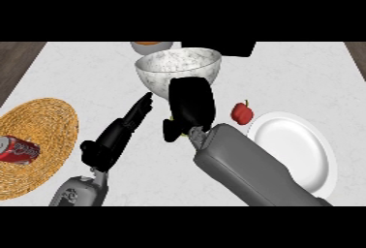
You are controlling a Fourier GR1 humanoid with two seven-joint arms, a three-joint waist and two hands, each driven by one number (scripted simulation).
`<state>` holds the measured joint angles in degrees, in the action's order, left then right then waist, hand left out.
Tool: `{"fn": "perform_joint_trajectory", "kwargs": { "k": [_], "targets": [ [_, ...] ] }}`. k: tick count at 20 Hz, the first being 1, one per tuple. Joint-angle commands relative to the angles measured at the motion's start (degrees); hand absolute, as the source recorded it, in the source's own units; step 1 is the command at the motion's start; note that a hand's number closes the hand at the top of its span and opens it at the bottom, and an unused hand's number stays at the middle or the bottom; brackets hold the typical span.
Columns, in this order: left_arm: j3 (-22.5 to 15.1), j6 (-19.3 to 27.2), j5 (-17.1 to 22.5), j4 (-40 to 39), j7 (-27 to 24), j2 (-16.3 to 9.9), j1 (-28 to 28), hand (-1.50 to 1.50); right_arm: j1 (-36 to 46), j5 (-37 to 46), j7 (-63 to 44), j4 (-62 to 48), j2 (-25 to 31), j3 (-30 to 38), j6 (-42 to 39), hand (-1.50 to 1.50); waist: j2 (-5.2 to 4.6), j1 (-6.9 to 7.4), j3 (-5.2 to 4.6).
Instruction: Pick the pear from the plate and place it in the bowl
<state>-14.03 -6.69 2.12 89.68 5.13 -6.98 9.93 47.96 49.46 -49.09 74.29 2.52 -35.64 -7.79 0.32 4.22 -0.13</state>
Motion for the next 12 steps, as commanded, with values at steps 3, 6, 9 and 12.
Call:
{"fn": "perform_joint_trajectory", "kwargs": {
  "k": [3,6,9,12],
  "targets": [
    [0.9,-0.4,0.2,1.1,-0.7,-0.9,-1.6,0.00,10.0,0.7,-9.5,2.1,-2.4,-2.0,15.1,1.50,-0.37,-0.60,0.07],
    [1.6,0.4,0.4,1.8,2.4,-0.3,1.1,0.00,11.0,-0.7,-11.7,-1.3,-2.5,-3.4,23.7,1.50,-0.56,-1.14,0.10],
    [1.8,-0.3,0.7,3.0,3.1,-0.7,-0.3,0.00,13.3,-1.5,-12.6,-4.3,-2.5,-1.5,24.0,1.50,-0.40,-2.48,0.10],
    [3.4,-0.1,0.0,-1.8,-0.9,-0.5,-0.3,0.00,15.3,-0.2,-11.2,-11.4,-2.5,-1.6,24.4,1.50,-0.51,-3.01,0.08]
  ]
}}
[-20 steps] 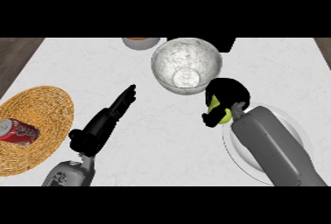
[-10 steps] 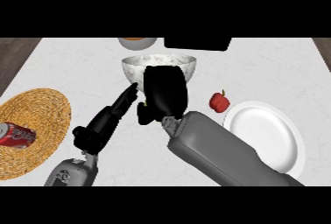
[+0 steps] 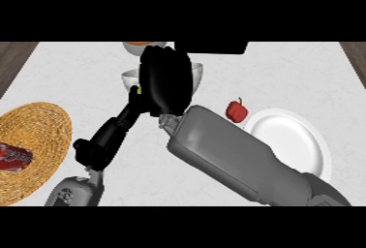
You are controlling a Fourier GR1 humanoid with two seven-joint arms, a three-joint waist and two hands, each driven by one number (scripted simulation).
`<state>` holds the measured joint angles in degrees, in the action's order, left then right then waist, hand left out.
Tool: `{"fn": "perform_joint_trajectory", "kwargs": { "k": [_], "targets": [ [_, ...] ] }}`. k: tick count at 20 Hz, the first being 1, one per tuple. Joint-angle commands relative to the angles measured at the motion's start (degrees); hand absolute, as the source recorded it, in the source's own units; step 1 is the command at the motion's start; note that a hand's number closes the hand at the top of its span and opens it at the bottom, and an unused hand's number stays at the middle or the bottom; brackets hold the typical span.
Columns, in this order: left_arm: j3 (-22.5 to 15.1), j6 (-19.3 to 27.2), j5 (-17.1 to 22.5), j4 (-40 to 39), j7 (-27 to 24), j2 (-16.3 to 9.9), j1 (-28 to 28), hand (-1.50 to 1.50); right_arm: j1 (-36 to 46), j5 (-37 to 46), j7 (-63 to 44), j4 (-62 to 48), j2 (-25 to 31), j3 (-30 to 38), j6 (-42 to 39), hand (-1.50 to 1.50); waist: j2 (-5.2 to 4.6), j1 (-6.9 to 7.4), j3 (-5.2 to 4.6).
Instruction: Pick the pear from the plate and place it in the bowl
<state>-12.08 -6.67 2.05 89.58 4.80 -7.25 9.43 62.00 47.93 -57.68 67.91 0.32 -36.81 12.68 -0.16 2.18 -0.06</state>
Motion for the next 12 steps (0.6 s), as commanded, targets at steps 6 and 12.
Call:
{"fn": "perform_joint_trajectory", "kwargs": {
  "k": [6,12],
  "targets": [
    [-0.1,0.2,-1.0,0.8,-0.8,0.6,-1.5,0.00,6.2,7.4,3.3,-19.5,1.2,4.2,6.7,1.50,-0.14,-0.89,0.02],
    [2.5,-2.1,0.5,1.1,-0.3,-1.6,-1.3,0.00,2.6,7.8,13.6,-28.6,3.5,7.8,12.6,1.50,-0.22,-1.01,0.04]
  ]
}}
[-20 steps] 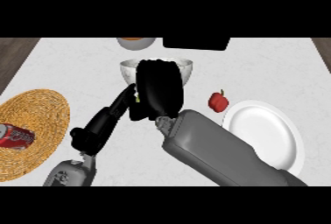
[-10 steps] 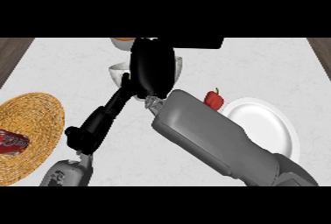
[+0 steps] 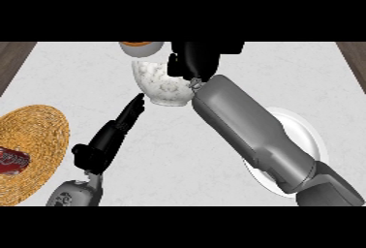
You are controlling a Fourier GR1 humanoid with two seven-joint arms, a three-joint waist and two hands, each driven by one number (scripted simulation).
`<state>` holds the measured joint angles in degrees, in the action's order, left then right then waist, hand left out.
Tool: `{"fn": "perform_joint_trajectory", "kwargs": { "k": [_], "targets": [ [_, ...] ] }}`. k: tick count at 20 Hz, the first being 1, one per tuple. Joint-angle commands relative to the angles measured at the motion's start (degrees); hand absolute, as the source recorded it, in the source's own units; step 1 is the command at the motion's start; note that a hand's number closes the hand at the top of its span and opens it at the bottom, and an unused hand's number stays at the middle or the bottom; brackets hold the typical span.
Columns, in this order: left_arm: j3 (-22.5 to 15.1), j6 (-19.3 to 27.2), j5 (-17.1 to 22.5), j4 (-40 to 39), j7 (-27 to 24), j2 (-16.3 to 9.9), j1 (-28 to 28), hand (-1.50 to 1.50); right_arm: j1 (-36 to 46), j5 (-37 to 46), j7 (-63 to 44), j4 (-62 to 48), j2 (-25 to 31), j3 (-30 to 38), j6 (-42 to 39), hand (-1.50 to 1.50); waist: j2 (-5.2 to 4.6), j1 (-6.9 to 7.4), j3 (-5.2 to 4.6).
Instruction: Pick the pear from the plate and place it in the bowl
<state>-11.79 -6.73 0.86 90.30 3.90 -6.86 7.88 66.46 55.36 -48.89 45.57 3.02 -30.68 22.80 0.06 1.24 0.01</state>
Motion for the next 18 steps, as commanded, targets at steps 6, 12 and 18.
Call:
{"fn": "perform_joint_trajectory", "kwargs": {
  "k": [6,12,18],
  "targets": [
    [0.7,-0.7,-0.3,-2.2,-1.2,0.0,1.4,0.00,-0.6,-14.3,10.3,-11.8,0.5,11.7,-10.8,1.50,-1.22,0.86,-0.03],
    [1.3,-2.3,0.7,0.2,0.1,-1.1,-0.3,0.00,-3.3,-17.7,27.8,-16.7,0.4,17.2,-3.1,-1.50,-0.83,0.77,0.01],
    [3.1,-2.7,1.3,-0.2,0.6,-1.4,1.1,0.00,1.7,-19.4,28.2,-16.9,2.1,23.2,2.7,-1.50,-0.43,0.15,0.00]
  ]
}}
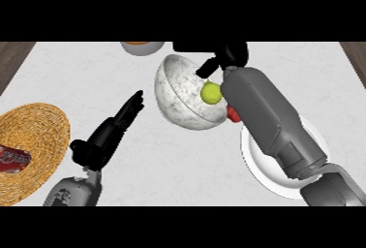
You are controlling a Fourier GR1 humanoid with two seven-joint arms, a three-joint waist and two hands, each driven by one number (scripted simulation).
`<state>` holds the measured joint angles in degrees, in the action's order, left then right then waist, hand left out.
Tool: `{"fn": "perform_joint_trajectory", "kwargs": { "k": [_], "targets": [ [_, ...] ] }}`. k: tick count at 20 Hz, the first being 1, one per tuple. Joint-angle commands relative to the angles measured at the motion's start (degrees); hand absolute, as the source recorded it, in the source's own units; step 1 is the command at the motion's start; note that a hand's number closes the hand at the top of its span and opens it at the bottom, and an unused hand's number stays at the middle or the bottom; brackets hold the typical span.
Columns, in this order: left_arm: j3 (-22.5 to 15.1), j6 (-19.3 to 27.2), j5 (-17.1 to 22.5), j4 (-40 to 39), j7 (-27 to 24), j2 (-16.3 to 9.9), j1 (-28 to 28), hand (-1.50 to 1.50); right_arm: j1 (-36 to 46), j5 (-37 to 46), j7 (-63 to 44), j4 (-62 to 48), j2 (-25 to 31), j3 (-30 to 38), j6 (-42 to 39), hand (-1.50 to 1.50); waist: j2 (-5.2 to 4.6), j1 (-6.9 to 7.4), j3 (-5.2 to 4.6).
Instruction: Pick the pear from the plate and place it in the bowl
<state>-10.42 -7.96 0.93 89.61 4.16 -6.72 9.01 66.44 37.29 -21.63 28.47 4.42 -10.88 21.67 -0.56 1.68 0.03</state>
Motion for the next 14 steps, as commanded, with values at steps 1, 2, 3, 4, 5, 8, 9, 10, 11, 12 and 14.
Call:
{"fn": "perform_joint_trajectory", "kwargs": {
  "k": [1,2,3,4,5,8,9,10,11,12,14],
  "targets": [
    [-0.9,0.8,-0.7,2.4,2.2,0.8,0.1,0.00,0.0,-1.8,4.8,-1.3,0.8,4.7,8.1,-1.50,-0.07,0.27,0.02],
    [-1.3,0.5,-0.9,1.8,1.8,0.6,-1.4,0.00,0.2,-2.5,1.6,1.3,-0.7,5.3,9.7,-1.50,0.29,-0.40,0.01],
    [1.3,-0.5,0.2,0.1,-1.2,-0.9,-1.1,0.00,0.3,-3.9,3.0,2.2,2.3,7.3,9.5,-1.50,0.23,-0.72,-0.01],
    [0.7,-0.1,0.2,0.4,0.2,0.2,-0.3,0.00,0.4,-4.2,3.2,2.2,2.5,8.4,12.1,-1.50,0.16,-0.64,0.00],
    [0.8,0.7,-0.6,-0.3,0.7,0.3,0.1,0.00,-2.5,-5.1,3.5,4.7,2.0,8.7,12.5,-1.50,0.50,-1.58,0.00],
    [0.2,1.0,-0.8,1.6,1.0,1.1,-0.5,0.00,-3.8,-8.6,5.9,3.5,3.8,13.0,12.5,-1.50,0.30,-0.99,0.01],
    [0.1,-0.2,0.8,5.0,2.1,0.2,-4.2,0.00,-4.0,-10.3,5.5,5.2,4.8,14.1,10.2,-1.50,0.55,-0.96,0.01],
    [-0.2,-0.8,0.3,5.6,0.0,-0.6,-6.1,0.00,-6.7,-10.8,8.0,7.0,6.9,14.7,10.6,-1.50,0.64,-1.27,0.01],
    [1.7,-1.0,1.1,2.7,0.1,-0.9,-4.0,0.00,-8.1,-12.5,9.2,7.8,9.7,16.1,7.7,-1.50,0.59,-1.84,0.01],
    [0.6,-0.2,0.4,5.7,3.6,-0.5,-3.2,0.00,-8.5,-13.5,10.5,6.6,10.7,17.8,8.6,-1.50,0.47,-1.34,0.04],
    [0.5,0.7,-0.1,6.6,2.9,0.1,-4.5,0.00,-12.4,-14.8,9.8,12.6,11.5,18.0,7.3,-1.50,0.89,-2.11,0.01]
  ]
}}
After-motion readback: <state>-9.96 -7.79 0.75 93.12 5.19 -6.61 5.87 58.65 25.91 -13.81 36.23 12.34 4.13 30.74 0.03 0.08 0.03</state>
